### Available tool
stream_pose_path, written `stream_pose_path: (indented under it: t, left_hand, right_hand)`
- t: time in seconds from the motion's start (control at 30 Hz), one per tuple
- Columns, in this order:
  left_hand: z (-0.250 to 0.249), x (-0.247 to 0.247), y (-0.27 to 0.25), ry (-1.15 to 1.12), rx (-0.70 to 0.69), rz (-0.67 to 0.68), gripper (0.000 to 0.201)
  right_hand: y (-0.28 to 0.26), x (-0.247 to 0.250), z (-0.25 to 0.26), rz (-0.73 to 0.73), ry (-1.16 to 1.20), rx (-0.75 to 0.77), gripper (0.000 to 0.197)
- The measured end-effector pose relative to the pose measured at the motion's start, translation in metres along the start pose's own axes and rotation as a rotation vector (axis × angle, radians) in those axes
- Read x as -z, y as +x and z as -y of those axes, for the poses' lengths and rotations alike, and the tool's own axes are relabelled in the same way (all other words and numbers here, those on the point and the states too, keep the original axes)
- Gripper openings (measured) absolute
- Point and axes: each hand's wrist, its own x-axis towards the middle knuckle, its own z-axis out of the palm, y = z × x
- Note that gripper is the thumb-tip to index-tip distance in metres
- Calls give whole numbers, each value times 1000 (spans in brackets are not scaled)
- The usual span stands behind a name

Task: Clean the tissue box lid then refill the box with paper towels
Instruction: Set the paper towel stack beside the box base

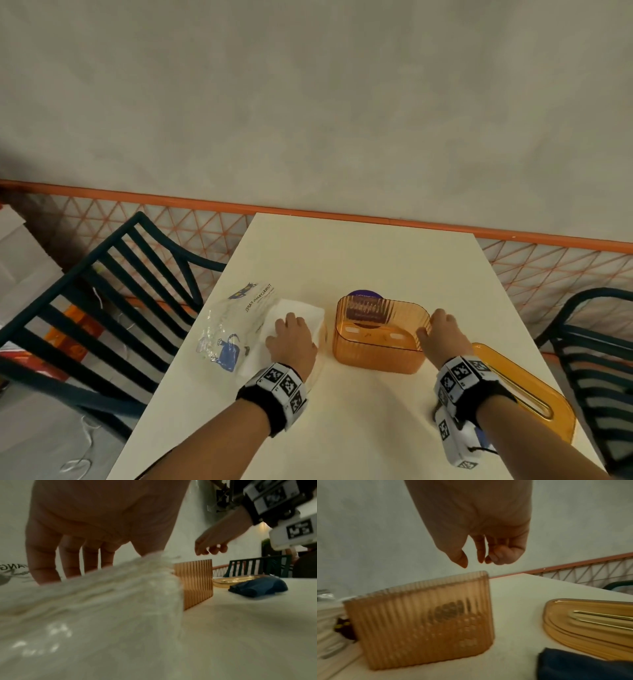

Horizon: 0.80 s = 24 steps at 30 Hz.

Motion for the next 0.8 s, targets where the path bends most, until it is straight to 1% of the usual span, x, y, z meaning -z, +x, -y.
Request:
stream_pose_path:
  t: [0.07,0.13,0.2,0.33,0.37,0.5,0.57,0.67,0.8]
  left_hand:
    - [1,1,3,-61,26,27,42]
    - [4,4,5,-142,49,56,39]
    - [6,7,7,-198,60,71,36]
    - [7,13,9,-232,94,79,32]
    - [7,14,10,-251,109,82,32]
    - [10,15,14,-328,154,109,33]
    - [12,16,15,-375,166,121,35]
    - [15,20,15,-411,177,117,36]
    - [18,26,15,-405,174,134,37]
  right_hand:
    - [7,-2,-12,18,13,-69,37]
    - [13,-7,-18,73,18,-111,36]
    - [19,-14,-19,122,19,-100,29]
    - [20,-23,-19,142,25,-58,12]
    - [19,-23,-19,137,16,-50,10]
    - [11,-25,-22,113,20,-35,21]
    - [11,-28,-23,122,35,-39,18]
    - [10,-27,-21,127,66,-55,9]
    - [7,-24,-22,153,76,-50,13]
